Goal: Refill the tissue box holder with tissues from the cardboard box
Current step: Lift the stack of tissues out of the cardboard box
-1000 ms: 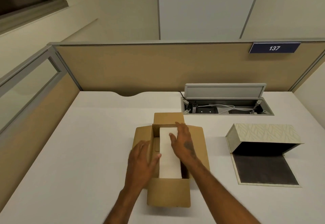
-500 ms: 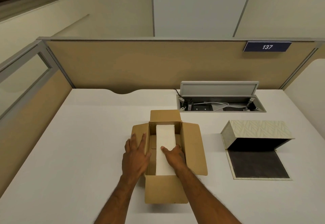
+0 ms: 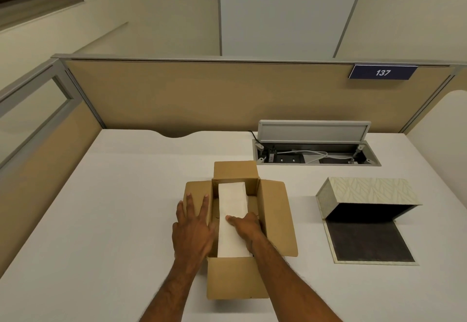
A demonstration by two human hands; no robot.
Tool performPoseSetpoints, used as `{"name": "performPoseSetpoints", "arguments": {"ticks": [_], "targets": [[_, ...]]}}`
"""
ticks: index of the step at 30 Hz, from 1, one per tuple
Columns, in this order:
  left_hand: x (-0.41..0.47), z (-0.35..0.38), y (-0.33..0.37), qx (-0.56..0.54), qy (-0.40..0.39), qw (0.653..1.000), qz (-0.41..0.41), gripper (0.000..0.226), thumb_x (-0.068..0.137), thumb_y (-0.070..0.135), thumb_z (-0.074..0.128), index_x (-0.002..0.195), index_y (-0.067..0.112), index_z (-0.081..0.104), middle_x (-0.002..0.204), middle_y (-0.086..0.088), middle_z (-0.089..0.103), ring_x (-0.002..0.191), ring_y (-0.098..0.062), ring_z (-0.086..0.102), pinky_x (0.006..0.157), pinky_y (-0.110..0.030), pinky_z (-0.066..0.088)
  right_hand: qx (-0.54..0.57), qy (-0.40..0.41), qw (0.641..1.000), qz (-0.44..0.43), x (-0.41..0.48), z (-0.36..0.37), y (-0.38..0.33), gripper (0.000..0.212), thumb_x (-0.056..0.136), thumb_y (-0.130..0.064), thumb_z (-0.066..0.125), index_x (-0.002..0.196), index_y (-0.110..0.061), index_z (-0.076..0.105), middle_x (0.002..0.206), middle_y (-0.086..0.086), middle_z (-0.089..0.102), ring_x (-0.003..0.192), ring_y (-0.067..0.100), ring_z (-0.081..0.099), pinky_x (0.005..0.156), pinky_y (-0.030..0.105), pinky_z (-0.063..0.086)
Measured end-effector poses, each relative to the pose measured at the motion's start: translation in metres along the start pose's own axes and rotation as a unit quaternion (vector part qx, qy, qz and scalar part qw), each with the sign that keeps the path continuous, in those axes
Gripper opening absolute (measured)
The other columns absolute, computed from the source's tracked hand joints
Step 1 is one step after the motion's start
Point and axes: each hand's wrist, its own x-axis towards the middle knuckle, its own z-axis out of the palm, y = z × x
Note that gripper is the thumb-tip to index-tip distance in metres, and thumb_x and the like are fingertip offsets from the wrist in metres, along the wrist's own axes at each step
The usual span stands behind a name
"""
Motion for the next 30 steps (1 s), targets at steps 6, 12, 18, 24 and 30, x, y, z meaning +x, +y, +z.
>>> {"name": "performPoseSetpoints", "arguments": {"ticks": [6,12,18,24,30], "targets": [[0.000,-0.002,0.002,0.004,0.008,1.000,-0.003,0.076,0.086,0.059,0.045,0.151,0.031,0.016,0.159,-0.015,0.017,0.143,-0.041,0.022,0.092,-0.050,0.050,0.016,-0.018,1.000,-0.011,0.004,-0.001,0.001,0.066,0.079,-0.032,0.077,0.129,-0.010,0.041,0.126,0.012,0.056,0.110,0.028,0.059,0.088,0.039,0.054],[-0.001,-0.002,0.001,0.008,0.011,1.000,-0.004,0.077,0.083,0.054,0.054,0.149,0.029,0.024,0.157,-0.017,0.025,0.140,-0.042,0.029,0.083,-0.050,0.054,0.063,-0.029,0.998,-0.009,0.007,-0.001,0.003,0.074,0.070,-0.033,0.083,0.126,-0.016,0.038,0.121,0.010,0.058,0.102,0.026,0.062,0.089,0.045,0.056],[-0.002,-0.003,0.003,0.018,0.013,1.000,0.002,0.077,0.087,0.053,0.050,0.151,0.031,0.014,0.160,-0.015,0.015,0.144,-0.039,0.020,0.087,-0.047,0.052,0.140,-0.060,0.988,0.010,0.004,-0.007,0.000,0.076,0.064,-0.024,0.089,0.121,-0.014,0.040,0.114,0.012,0.062,0.095,0.028,0.066,0.071,0.038,0.059],[-0.003,-0.002,0.002,0.030,0.023,0.999,0.000,0.078,0.082,0.052,0.056,0.149,0.029,0.023,0.158,-0.017,0.023,0.141,-0.041,0.027,0.081,-0.047,0.054,0.143,-0.065,0.988,0.014,0.001,-0.008,0.000,0.077,0.062,-0.025,0.090,0.119,-0.015,0.039,0.112,0.011,0.062,0.095,0.028,0.066,0.082,0.045,0.059],[0.000,-0.005,0.001,0.034,0.031,0.999,0.002,0.073,0.078,0.049,0.065,0.143,0.024,0.042,0.149,-0.020,0.040,0.132,-0.043,0.041,0.071,-0.047,0.057,0.143,-0.064,0.988,-0.006,-0.009,-0.010,-0.010,0.080,0.059,-0.035,0.089,0.120,-0.020,0.040,0.112,0.009,0.063,0.096,0.028,0.067,0.088,0.050,0.057]]}}
